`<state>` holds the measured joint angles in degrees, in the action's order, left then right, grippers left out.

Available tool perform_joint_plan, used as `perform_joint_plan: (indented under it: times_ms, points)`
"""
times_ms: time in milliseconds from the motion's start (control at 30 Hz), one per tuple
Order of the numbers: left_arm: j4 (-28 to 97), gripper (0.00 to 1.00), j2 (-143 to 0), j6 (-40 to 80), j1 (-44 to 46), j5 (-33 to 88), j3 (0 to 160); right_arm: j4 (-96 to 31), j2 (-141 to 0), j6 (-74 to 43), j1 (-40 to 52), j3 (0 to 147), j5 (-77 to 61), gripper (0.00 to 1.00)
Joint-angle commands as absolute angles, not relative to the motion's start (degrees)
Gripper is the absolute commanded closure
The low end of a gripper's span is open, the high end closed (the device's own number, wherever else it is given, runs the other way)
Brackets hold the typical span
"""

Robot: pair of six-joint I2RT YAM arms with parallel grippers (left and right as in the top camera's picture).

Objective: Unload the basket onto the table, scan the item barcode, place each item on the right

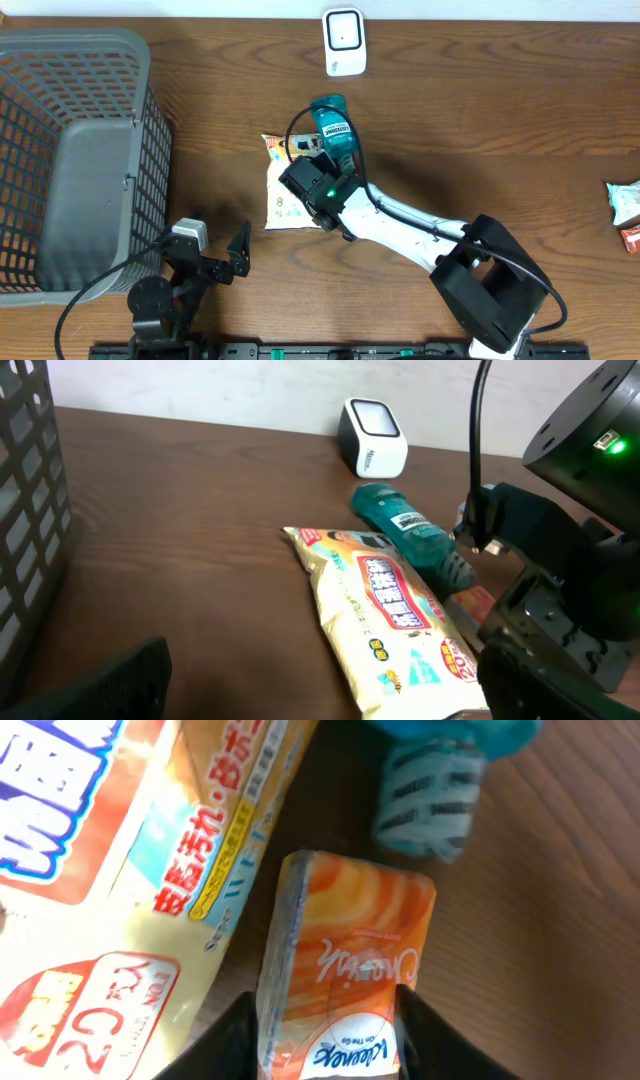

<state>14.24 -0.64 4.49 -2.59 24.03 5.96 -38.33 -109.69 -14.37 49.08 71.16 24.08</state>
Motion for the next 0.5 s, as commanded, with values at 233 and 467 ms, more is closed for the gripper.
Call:
perform_joint_plan:
  times_ms: [233, 467]
  points:
    - [14.92, 0.02, -0.60, 4.82, -2.83, 23.90, 4.82, -40.95, -108.79, -20.75, 44.95, 80.90, 20.82, 0.35]
    - [14.92, 0.02, -0.60, 4.82, -2.83, 23.90, 4.82, -39.97, -108.92, -20.73, 36.69, 80.55, 11.14, 0.40]
